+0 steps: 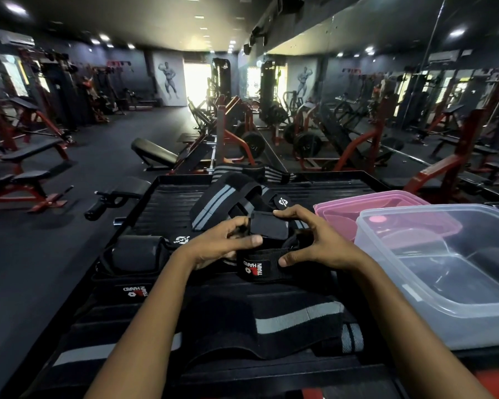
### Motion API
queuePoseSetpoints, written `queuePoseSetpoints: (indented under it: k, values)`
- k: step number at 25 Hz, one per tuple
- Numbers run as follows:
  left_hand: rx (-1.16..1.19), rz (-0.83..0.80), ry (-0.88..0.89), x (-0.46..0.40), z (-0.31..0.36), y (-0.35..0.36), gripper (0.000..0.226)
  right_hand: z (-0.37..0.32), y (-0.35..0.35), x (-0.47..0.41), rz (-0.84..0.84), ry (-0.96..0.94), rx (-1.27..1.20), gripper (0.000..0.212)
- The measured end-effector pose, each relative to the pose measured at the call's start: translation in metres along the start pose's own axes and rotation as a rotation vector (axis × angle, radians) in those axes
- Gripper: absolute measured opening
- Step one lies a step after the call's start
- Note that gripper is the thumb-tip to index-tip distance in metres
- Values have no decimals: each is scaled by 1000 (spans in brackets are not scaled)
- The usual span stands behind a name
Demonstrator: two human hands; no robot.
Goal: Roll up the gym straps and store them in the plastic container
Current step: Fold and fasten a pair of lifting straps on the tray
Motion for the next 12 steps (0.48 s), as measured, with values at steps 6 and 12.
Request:
queuePoseSetpoints:
  k: [6,12]
  values:
    - [77,69,-44,-1,1,-3,29,-3,0,3,-16,-1,1,75]
    - [101,43,19,2,7,-3,28,-3,1,3,-34,-21,-32,68]
Point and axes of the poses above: each hand's wrist, its own x-axis away from the middle knuckle, its own y-axis out of the palm, z = x × y, the point moved 4 cm from there along -x, towards the middle knuckle, and after that the axes turned 3 degrees about x, right-handed, at the moved point
